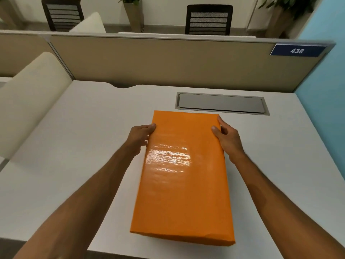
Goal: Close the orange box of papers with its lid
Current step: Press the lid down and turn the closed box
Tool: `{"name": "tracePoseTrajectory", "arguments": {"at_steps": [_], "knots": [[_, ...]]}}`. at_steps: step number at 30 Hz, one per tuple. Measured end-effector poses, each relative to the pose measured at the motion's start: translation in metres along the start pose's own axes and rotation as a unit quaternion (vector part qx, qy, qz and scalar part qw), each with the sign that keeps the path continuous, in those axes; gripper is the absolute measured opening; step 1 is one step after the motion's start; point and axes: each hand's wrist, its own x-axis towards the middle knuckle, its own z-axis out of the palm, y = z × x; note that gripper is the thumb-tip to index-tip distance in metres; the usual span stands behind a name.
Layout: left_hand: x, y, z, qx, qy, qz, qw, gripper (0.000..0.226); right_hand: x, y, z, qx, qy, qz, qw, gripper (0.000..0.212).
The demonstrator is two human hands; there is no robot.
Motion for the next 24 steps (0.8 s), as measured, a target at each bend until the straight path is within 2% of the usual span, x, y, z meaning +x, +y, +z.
{"name": "tracePoseTrajectory", "arguments": {"at_steps": [4, 8, 15, 19, 24], "knots": [[0.004, -0.001, -0.001, -0.007, -0.021, -0.017, 1.000, 0.056, 0.001, 0.005, 0.004, 0.015, 0.003, 0.009, 1.000, 0.061], [0.003, -0.001, 0.001, -0.010, -0.008, -0.014, 1.000, 0.056, 0.003, 0.006, 0.003, 0.008, 0.004, 0.009, 1.000, 0.061], [-0.013, -0.002, 0.004, 0.004, 0.029, 0.025, 0.999, 0.050, -0.010, -0.004, 0.000, -0.030, -0.033, 0.019, 0.999, 0.064], [-0.032, -0.011, -0.001, 0.043, 0.031, 0.050, 0.997, 0.049, -0.034, 0.001, -0.008, -0.023, -0.011, 0.034, 0.999, 0.067], [-0.076, -0.040, -0.014, 0.076, 0.004, 0.096, 0.992, 0.046, -0.083, 0.016, -0.017, 0.016, 0.004, 0.053, 0.998, 0.053]]}}
